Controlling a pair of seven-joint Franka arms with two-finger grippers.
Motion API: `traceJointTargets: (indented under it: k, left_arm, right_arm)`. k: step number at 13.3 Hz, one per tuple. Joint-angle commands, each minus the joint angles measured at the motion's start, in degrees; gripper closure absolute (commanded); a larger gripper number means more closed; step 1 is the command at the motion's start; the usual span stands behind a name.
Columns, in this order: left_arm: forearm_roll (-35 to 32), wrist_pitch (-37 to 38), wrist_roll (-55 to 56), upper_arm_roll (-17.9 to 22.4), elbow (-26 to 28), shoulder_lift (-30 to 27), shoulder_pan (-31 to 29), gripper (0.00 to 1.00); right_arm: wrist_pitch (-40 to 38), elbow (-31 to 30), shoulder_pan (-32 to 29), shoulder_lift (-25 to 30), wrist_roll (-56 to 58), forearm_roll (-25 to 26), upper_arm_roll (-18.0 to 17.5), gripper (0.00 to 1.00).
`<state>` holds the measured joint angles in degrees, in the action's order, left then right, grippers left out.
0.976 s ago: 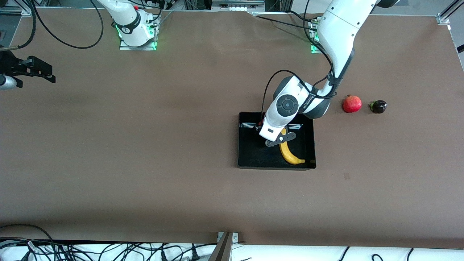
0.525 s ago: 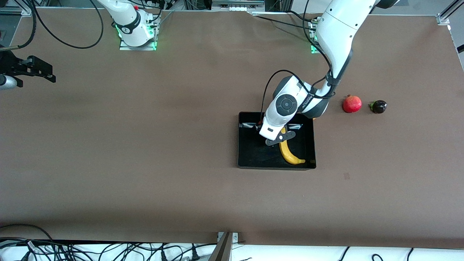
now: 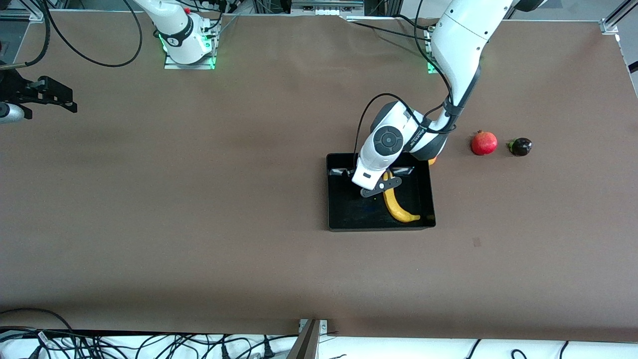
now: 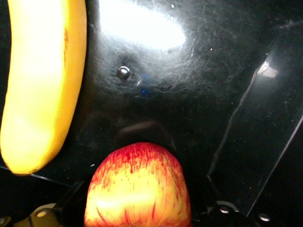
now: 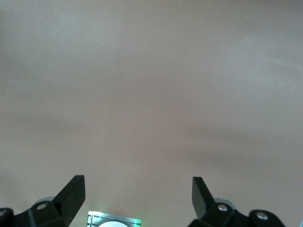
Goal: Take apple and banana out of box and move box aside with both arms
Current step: 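Lift the apple out of the tray with the left gripper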
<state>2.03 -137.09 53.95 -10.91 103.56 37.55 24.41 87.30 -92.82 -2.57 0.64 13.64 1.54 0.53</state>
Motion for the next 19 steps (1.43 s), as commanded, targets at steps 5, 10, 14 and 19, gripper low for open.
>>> traceJointTargets:
  k: [5,10,14,19]
  left_arm:
    - [-0.5,-0.3,1.6,-0.2,0.4,-0.3,0.3,1.0]
    - [-0.5,5.4,0.5,0.1,-1.6,-3.0,0.1,1.0]
    - [0.6,23.8,-2.8,1.2,-11.1,-8.0,-2.3,1.0]
    - [1.1,42.6,-19.5,1.6,-16.2,-13.4,-12.2,1.0]
  right_arm:
    - [-0.9,0.4,-0.3,0.3,-0.2,-1.1,-0.3,0.0]
    - [-0.9,0.4,-0.3,0.3,-0.2,-1.1,-0.3,0.0]
    - [-0.9,0.4,-0.3,0.3,-0.2,-1.1,-0.3,0.0]
    - [-0.9,0.4,-0.3,0.3,-0.2,-1.0,-0.3,0.0]
